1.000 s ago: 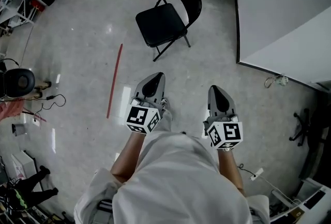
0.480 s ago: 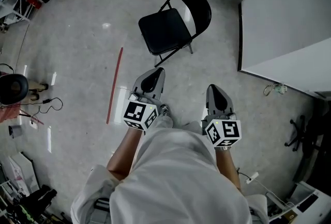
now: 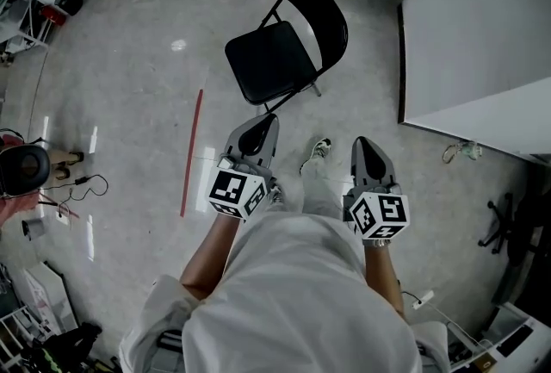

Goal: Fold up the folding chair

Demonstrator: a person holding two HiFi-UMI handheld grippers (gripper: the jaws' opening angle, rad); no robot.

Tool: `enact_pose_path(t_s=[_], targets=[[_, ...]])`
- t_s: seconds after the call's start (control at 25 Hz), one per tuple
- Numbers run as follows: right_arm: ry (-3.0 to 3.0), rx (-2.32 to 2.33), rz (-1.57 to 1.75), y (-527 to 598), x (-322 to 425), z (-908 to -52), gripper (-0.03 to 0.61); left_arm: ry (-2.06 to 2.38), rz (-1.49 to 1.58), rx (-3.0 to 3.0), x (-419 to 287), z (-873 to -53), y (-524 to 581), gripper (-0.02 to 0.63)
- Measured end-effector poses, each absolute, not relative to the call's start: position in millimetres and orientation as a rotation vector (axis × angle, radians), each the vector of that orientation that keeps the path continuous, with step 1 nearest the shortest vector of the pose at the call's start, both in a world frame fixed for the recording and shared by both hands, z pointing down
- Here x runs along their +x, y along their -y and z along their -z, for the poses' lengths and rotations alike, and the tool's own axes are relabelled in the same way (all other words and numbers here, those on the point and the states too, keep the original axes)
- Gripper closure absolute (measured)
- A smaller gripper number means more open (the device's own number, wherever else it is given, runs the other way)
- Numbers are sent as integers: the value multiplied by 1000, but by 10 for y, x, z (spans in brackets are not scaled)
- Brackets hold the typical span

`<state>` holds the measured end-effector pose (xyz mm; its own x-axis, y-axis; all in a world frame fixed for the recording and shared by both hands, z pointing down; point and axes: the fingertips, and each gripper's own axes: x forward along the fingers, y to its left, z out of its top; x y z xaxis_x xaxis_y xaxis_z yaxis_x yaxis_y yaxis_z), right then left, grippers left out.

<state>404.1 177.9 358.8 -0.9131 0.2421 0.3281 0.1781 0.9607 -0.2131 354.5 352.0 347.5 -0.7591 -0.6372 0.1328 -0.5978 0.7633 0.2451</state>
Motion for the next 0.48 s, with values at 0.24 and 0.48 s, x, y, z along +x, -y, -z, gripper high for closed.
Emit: enact_pose_path(t_s=[0.24, 0.48], targets=[[2743, -357, -273, -1398, 3154, -3660, 574, 2762, 235, 945, 2805, -3502, -3132, 603], [2697, -468, -253, -986, 2363, -3758, 574, 2797, 227, 843, 2079, -3510, -2729, 603]])
